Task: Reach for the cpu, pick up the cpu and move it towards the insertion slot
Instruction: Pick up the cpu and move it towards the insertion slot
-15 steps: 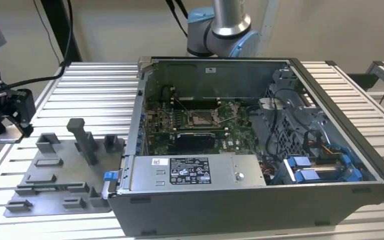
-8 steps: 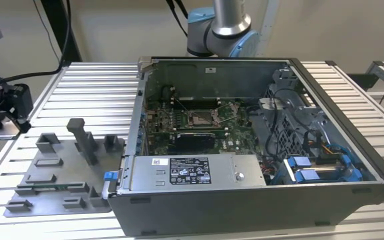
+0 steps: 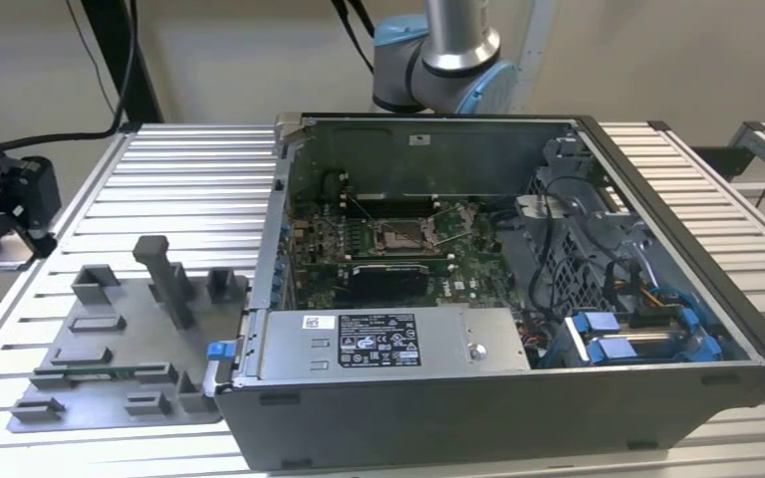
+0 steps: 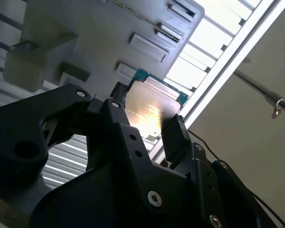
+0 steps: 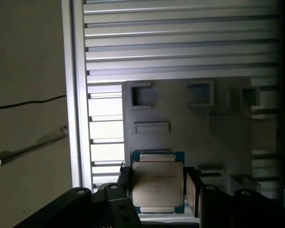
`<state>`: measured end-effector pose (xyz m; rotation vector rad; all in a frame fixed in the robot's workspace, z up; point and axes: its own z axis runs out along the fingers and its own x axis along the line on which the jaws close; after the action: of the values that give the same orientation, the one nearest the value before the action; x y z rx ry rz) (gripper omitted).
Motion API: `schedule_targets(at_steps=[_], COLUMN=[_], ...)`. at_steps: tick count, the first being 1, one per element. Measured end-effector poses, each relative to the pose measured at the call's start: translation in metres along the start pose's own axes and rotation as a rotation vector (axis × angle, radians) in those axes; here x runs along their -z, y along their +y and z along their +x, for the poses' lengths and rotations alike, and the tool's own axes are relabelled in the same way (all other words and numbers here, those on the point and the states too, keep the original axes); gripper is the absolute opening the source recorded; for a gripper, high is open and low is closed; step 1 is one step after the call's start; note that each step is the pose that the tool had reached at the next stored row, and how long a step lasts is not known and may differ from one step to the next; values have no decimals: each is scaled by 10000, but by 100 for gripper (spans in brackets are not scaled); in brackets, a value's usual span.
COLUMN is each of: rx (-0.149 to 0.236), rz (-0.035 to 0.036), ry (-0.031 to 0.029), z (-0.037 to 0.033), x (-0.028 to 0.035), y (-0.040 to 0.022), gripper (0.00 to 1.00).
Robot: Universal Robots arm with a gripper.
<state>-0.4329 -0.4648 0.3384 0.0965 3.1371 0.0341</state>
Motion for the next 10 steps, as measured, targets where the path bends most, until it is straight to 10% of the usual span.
schedule_targets(at_steps=[10], rx=[0], rz=[12], ry=[0], z=[-1], x=[131], y=[3], gripper=[0])
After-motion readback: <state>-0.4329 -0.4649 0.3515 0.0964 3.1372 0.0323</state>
